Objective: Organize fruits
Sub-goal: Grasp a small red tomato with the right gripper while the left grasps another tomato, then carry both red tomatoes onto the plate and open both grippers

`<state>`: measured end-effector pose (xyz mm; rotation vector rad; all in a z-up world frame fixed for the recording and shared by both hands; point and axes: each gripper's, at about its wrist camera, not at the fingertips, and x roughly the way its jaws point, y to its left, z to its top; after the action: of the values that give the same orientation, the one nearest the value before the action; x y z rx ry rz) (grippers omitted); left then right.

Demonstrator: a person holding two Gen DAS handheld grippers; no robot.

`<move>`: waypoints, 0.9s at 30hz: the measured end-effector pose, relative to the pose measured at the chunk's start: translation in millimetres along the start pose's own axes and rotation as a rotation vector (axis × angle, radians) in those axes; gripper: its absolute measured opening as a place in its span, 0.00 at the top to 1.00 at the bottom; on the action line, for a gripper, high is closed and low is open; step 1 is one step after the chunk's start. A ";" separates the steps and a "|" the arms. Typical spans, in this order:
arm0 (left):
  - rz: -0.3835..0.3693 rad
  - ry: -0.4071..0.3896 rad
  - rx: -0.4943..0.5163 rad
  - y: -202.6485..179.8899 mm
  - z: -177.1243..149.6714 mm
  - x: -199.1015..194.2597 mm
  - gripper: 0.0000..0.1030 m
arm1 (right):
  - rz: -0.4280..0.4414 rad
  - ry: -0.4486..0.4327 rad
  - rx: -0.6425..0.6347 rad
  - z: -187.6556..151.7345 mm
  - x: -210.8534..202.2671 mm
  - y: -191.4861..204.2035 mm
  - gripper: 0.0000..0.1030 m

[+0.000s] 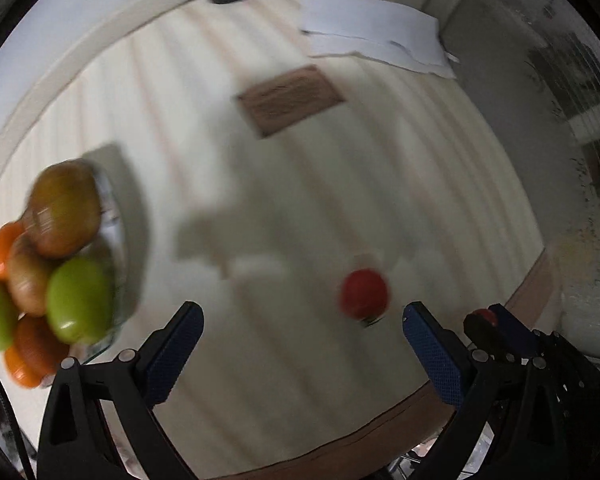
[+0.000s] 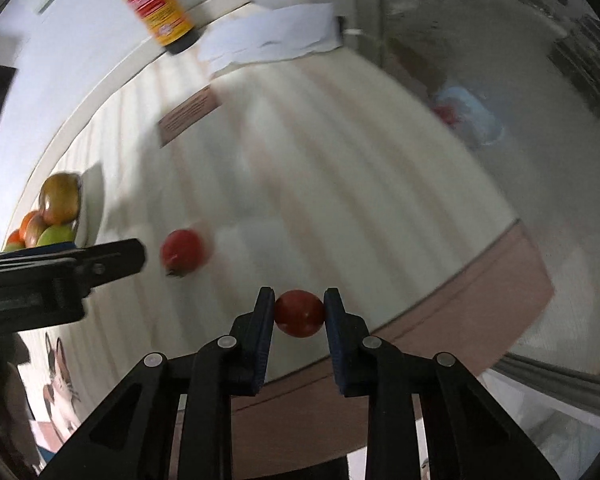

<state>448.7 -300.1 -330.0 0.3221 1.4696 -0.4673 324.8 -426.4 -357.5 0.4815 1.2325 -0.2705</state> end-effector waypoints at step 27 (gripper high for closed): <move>-0.127 -0.079 -0.033 30.4 -19.3 -32.4 0.74 | 0.005 -0.017 -0.007 25.2 -24.4 12.3 0.73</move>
<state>445.5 -260.9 -301.6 0.1831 1.4244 -0.5508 343.6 -429.5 -325.6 0.4755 1.2153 -0.2655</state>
